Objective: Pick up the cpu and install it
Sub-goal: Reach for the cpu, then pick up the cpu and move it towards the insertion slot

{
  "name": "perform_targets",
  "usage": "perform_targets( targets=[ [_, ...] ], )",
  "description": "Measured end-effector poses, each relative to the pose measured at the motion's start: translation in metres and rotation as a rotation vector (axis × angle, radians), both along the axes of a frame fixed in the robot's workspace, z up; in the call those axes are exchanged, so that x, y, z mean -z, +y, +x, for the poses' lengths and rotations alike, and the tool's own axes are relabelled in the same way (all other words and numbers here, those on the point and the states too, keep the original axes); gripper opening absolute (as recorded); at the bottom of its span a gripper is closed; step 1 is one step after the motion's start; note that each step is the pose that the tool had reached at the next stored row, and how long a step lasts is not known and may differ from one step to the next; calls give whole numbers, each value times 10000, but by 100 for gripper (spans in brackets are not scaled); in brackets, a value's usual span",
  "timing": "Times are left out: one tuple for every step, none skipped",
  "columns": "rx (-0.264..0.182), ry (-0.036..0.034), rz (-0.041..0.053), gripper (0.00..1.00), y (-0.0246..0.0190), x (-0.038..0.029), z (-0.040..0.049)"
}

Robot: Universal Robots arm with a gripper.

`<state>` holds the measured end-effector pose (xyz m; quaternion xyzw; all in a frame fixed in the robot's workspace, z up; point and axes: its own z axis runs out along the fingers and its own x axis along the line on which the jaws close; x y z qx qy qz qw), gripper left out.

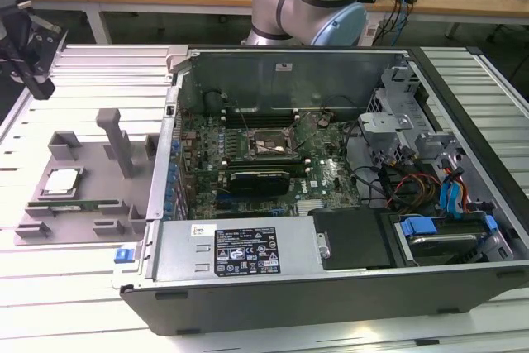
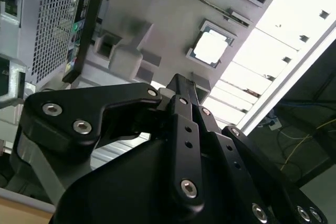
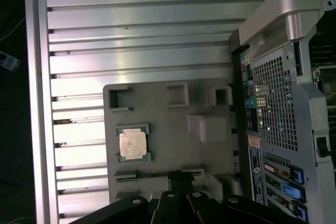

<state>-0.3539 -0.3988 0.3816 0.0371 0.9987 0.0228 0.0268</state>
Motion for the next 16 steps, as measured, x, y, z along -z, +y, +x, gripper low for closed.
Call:
perform_targets(
  targets=[
    [0,0,0,11,0,13,-30],
    [-1,0,0,11,0,23,-46],
    [0,-2,1,11,0,41,-56],
    [-2,0,0,11,-1,69,-59],
    [-3,0,0,11,-1,89,-59],
    [-1,1,0,11,0,120,-61],
    [0,0,0,11,0,162,-66],
    [0,1,0,11,0,191,-82],
    [-2,-1,1,11,-1,198,-85],
    [-3,-1,1,11,-1,204,-86],
    [0,0,1,11,0,219,-88],
    [-1,2,-1,11,0,219,-89],
    [-1,0,1,11,0,224,-89],
    [-1,0,1,11,0,229,-89],
    [-1,1,1,11,0,229,-89],
    [0,0,0,11,0,230,-89]
  ],
)
